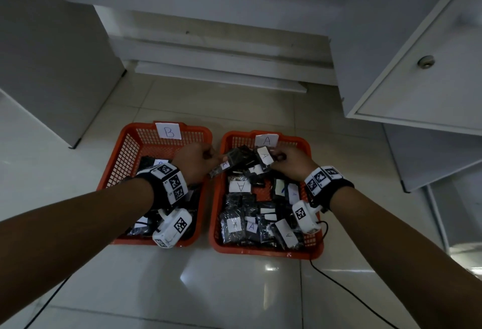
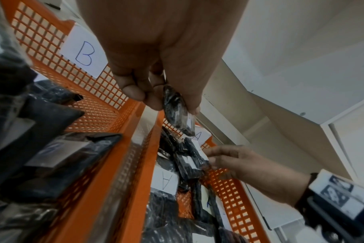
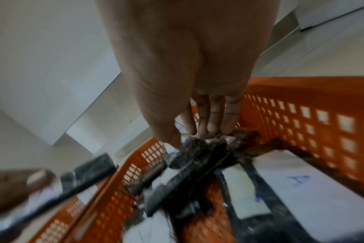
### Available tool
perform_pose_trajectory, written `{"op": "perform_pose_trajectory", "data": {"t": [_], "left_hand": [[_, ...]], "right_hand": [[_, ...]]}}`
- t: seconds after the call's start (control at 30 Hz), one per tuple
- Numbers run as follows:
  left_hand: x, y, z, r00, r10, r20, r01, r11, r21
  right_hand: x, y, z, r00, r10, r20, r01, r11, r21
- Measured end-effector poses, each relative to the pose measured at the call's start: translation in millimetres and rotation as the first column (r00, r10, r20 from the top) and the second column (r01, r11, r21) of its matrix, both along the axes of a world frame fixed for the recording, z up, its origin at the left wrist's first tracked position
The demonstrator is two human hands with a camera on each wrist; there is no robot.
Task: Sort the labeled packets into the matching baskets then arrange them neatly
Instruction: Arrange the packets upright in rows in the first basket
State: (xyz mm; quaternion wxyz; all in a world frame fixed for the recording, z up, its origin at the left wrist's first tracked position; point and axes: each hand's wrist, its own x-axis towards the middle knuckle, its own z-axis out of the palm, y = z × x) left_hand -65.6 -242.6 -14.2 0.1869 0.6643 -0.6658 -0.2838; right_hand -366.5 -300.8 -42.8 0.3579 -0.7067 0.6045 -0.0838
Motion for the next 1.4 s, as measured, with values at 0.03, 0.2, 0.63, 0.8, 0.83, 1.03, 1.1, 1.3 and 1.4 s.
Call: {"op": "perform_pose_trajectory", "data": {"t": [0.03, 0.2, 0.63, 0.8, 0.83, 1.03, 1.1, 1.3, 1.4], "left_hand": [[-0.8, -0.1, 0.8, 1.000, 0.005, 0.005, -0.005, 1.000, 0.000], [-6.8, -0.7, 0.9, 1.000, -0.003, -0.007, 0.003, 1.000, -0.001], [-5.7, -2.8, 4.8, 1.000, -0.008, -0.015, 0.007, 1.000, -0.022], [-4.8, -5.0, 5.3, 0.999, 0.030, -0.011, -0.030, 0.999, -0.039], [-5.6, -4.7, 6.6, 1.000, 0.029, -0.008, -0.029, 0.999, -0.037], [-8.0, -1.3, 8.6, 1.000, 0.005, -0.017, -0.006, 0.998, -0.055], [-6.5, 0.7, 9.5, 1.000, 0.011, -0.015, -0.011, 0.999, -0.049], [-2.4, 2.3, 12.3, 0.999, 0.039, 0.029, -0.037, 0.998, -0.059], [-4.3, 0.6, 8.2, 0.999, 0.028, 0.031, -0.026, 0.998, -0.048]], "right_hand": [[1.1, 3.9, -0.2, 1.000, -0.006, 0.002, 0.006, 1.000, 0.006], [11.8, 12.0, -0.4, 1.000, 0.000, 0.023, 0.000, 1.000, 0.020], [-20.5, 23.1, 23.4, 0.970, 0.005, 0.243, -0.028, 0.996, 0.089], [-33.8, 41.2, 17.8, 0.972, 0.230, 0.039, -0.233, 0.966, 0.112], [-30.7, 42.0, 13.2, 0.966, 0.257, -0.019, -0.254, 0.961, 0.110], [-8.8, 40.6, -10.5, 0.957, 0.230, -0.177, -0.237, 0.971, -0.020], [-7.4, 40.4, -14.1, 0.961, 0.215, -0.173, -0.222, 0.975, -0.024], [-9.5, 41.2, -17.7, 0.987, 0.122, -0.102, -0.125, 0.992, -0.027], [-7.8, 43.6, -17.6, 0.980, 0.162, -0.114, -0.162, 0.987, 0.011]]}}
